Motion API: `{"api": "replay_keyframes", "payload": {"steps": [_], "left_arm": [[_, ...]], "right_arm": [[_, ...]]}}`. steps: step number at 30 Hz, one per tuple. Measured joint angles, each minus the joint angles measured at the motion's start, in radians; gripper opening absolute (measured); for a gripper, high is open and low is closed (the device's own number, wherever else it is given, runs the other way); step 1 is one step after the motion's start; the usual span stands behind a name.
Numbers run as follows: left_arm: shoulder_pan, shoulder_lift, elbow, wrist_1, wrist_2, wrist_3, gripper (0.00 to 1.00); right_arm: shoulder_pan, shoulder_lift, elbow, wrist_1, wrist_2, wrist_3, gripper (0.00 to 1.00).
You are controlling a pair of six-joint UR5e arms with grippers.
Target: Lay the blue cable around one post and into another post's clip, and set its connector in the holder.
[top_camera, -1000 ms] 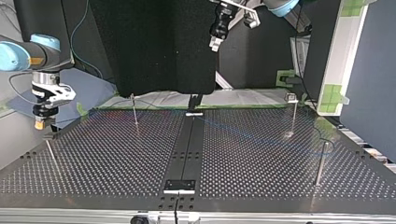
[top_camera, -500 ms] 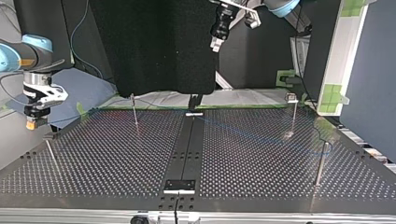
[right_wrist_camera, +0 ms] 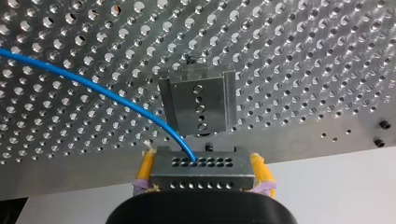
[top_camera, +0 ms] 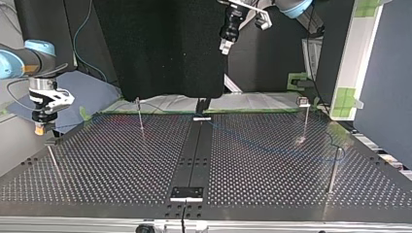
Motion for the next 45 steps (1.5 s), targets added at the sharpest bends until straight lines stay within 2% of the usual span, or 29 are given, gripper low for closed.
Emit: {"api": "replay_keyframes", "payload": {"steps": [3,9,13,19,28,30,32,36,45], "left_arm": [[0.001,0.0,0.0,0.0,0.0,0.0,1.0],[0.005,0.0,0.0,0.0,0.0,-0.001,1.0],[0.008,0.0,0.0,0.001,0.001,-0.002,1.0],[0.011,0.0,0.0,-0.006,0.001,-0.003,1.0],[0.014,0.0,0.0,-0.013,0.0,-0.004,1.0],[0.014,0.0,0.0,-0.014,0.0,-0.005,1.0],[0.015,0.0,0.0,-0.014,0.001,-0.005,1.0],[0.017,0.0,0.0,-0.014,0.001,-0.007,1.0],[0.026,0.0,0.0,-0.014,0.002,-0.007,1.0]], "right_arm": [[-0.003,0.0,-0.004,0.013,-0.002,-0.014,0.0],[-0.01,0.0,-0.012,0.028,-0.004,-0.057,0.0],[-0.011,0.001,-0.019,0.024,-0.022,-0.082,0.0],[-0.013,0.004,-0.035,0.02,-0.071,-0.09,0.0],[-0.025,0.019,-0.046,0.017,-0.147,-0.091,0.0],[-0.027,0.03,-0.051,0.025,-0.162,-0.098,0.0],[-0.029,0.045,-0.055,0.033,-0.18,-0.111,0.0],[-0.031,0.061,-0.058,0.032,-0.198,-0.126,0.0],[-0.035,0.065,-0.072,0.021,-0.224,-0.117,0.0]]}}
